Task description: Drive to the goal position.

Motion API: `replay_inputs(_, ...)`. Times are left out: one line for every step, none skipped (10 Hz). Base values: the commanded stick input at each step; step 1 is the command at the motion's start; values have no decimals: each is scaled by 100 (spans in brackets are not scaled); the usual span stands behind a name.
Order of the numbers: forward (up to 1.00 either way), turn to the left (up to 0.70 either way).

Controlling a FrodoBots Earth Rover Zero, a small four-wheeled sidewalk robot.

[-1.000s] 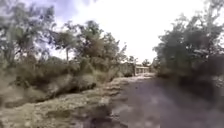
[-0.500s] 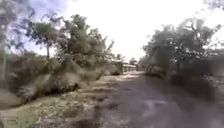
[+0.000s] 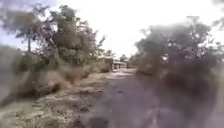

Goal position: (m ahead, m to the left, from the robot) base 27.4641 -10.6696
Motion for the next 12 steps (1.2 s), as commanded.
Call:
replay_inputs(100, 0)
replay_inputs(100, 0)
replay_inputs(100, 0)
replay_inputs(100, 0)
replay_inputs(100, 0)
replay_inputs(100, 0)
replay_inputs(100, 0)
replay_inputs(100, 0)
replay_inputs(100, 0)
replay_inputs(100, -2)
replay_inputs(100, -4)
replay_inputs(100, -36)
